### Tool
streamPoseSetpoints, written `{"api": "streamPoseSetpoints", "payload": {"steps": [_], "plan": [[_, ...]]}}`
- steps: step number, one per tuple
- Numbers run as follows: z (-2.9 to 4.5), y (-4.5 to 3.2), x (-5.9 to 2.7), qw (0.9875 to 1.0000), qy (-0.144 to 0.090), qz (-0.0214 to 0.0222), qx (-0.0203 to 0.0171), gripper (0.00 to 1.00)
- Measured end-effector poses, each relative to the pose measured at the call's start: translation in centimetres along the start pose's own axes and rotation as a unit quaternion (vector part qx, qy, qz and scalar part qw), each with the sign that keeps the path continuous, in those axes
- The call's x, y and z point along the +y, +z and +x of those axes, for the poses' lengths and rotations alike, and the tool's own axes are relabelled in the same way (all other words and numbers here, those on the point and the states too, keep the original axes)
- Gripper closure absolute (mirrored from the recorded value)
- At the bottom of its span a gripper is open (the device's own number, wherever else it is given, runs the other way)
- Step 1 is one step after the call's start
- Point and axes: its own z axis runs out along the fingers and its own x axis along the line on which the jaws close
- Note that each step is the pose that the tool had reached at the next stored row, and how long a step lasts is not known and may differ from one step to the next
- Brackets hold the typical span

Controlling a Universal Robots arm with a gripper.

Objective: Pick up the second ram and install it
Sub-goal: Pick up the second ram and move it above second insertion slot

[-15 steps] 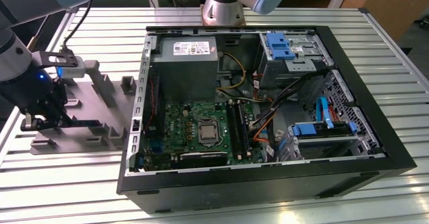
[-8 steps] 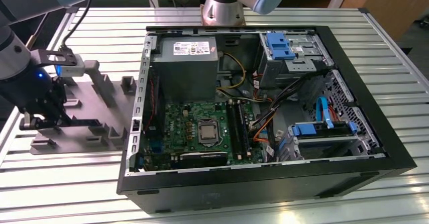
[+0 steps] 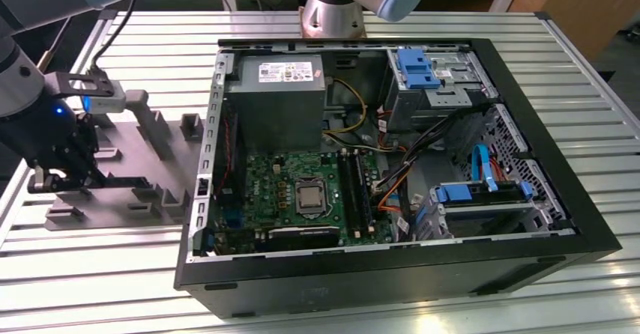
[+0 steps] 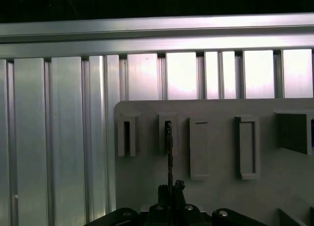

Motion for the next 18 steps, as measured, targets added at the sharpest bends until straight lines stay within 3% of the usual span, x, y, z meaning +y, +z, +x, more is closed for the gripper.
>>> {"api": "streamPoseSetpoints", "payload": {"steps": [18], "plan": [[0.0, -0.65, -0.01, 1.0, 0.0, 0.0, 0.0, 0.86]]}}
